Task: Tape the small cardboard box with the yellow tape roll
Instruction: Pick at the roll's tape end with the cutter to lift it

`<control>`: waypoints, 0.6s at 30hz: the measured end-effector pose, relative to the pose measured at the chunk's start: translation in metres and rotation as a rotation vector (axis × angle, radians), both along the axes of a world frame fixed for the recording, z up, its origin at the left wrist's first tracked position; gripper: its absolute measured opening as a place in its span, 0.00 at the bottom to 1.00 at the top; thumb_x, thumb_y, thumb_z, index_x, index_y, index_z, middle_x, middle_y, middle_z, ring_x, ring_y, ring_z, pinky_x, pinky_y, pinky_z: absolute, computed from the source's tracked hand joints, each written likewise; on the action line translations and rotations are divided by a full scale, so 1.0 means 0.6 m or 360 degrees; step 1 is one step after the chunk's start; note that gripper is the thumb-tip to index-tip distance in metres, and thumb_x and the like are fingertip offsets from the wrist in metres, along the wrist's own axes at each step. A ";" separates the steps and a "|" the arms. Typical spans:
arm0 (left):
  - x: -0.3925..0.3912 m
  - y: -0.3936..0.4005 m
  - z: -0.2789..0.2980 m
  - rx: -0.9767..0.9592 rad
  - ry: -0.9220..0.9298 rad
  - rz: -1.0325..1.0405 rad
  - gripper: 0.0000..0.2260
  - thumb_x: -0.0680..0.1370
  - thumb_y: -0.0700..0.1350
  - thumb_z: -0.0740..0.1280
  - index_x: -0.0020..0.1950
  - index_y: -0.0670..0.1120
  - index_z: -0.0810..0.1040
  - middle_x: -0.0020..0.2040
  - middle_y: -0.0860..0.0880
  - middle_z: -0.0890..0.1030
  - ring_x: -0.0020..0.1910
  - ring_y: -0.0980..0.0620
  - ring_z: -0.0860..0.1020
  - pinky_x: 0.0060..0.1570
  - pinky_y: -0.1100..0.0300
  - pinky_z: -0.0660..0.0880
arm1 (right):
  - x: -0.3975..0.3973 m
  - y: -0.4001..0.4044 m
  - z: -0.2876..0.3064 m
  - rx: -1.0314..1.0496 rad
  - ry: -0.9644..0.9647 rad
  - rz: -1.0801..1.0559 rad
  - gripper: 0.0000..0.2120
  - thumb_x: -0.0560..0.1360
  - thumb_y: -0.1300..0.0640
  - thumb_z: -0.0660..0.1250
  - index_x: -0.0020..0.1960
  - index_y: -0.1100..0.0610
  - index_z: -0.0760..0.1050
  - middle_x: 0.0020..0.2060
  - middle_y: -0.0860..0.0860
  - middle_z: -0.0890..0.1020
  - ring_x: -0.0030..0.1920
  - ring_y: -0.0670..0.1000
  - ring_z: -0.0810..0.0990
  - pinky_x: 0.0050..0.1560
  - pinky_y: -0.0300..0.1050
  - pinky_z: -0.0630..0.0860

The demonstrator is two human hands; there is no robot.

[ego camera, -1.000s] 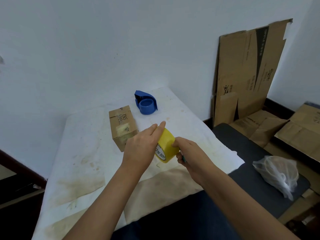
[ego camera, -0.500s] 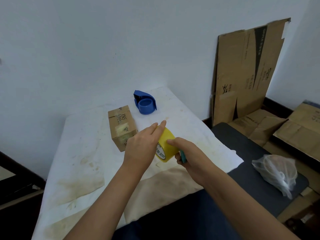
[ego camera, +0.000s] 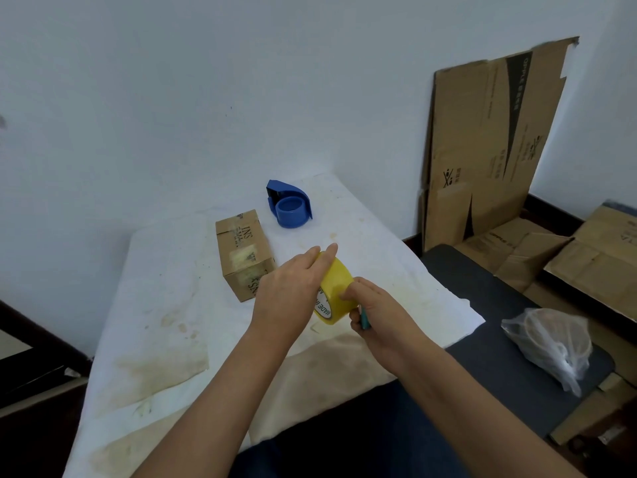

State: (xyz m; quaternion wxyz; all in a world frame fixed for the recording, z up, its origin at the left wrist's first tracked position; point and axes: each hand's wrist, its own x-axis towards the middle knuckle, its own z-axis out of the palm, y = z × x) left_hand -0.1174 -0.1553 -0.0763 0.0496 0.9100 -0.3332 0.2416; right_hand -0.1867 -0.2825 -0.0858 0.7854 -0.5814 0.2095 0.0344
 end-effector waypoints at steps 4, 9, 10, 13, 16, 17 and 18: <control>-0.005 -0.008 0.005 0.0106 -0.0042 -0.0010 0.33 0.62 0.39 0.80 0.66 0.47 0.76 0.56 0.44 0.84 0.45 0.45 0.84 0.26 0.57 0.78 | -0.002 0.000 -0.011 -0.0135 0.0059 -0.0032 0.10 0.72 0.68 0.59 0.42 0.54 0.74 0.38 0.53 0.75 0.35 0.49 0.66 0.41 0.42 0.68; 0.001 0.001 0.001 0.0032 0.0073 0.0039 0.30 0.69 0.37 0.75 0.69 0.48 0.73 0.59 0.45 0.82 0.44 0.44 0.84 0.27 0.55 0.77 | 0.000 -0.005 0.002 0.0025 0.0107 -0.0069 0.04 0.75 0.58 0.64 0.41 0.54 0.71 0.35 0.52 0.67 0.34 0.48 0.64 0.42 0.45 0.66; 0.001 0.002 -0.001 0.0031 0.0075 0.0036 0.29 0.69 0.37 0.75 0.69 0.48 0.73 0.59 0.45 0.82 0.44 0.43 0.84 0.27 0.55 0.78 | 0.000 -0.004 0.001 0.0022 0.0137 -0.0087 0.04 0.75 0.56 0.64 0.42 0.53 0.71 0.35 0.52 0.67 0.35 0.48 0.64 0.43 0.45 0.66; -0.001 0.000 -0.001 0.0037 0.0063 0.0034 0.30 0.67 0.38 0.76 0.68 0.48 0.75 0.58 0.44 0.83 0.43 0.43 0.84 0.26 0.54 0.78 | 0.002 0.000 -0.004 0.0016 0.0167 -0.0100 0.04 0.74 0.55 0.63 0.43 0.54 0.70 0.37 0.53 0.66 0.36 0.49 0.64 0.43 0.45 0.66; -0.001 0.001 -0.001 0.0016 0.0052 0.0017 0.30 0.66 0.36 0.77 0.67 0.47 0.76 0.56 0.44 0.83 0.41 0.43 0.84 0.25 0.55 0.77 | 0.004 0.000 -0.004 0.0013 0.0172 -0.0124 0.02 0.74 0.57 0.62 0.43 0.54 0.69 0.37 0.53 0.67 0.37 0.50 0.64 0.44 0.46 0.66; -0.001 0.001 -0.002 0.0015 0.0048 0.0015 0.30 0.66 0.35 0.77 0.67 0.47 0.76 0.56 0.44 0.83 0.41 0.43 0.84 0.24 0.55 0.77 | 0.003 0.000 -0.003 0.0017 0.0167 -0.0136 0.02 0.74 0.57 0.62 0.43 0.54 0.69 0.37 0.53 0.67 0.37 0.50 0.64 0.45 0.46 0.67; -0.001 0.001 -0.002 0.0013 0.0053 0.0012 0.30 0.66 0.35 0.77 0.67 0.47 0.76 0.56 0.44 0.83 0.41 0.43 0.84 0.24 0.55 0.77 | 0.003 0.000 -0.003 0.0023 0.0157 -0.0146 0.02 0.74 0.57 0.62 0.42 0.55 0.69 0.37 0.53 0.66 0.37 0.50 0.64 0.45 0.47 0.66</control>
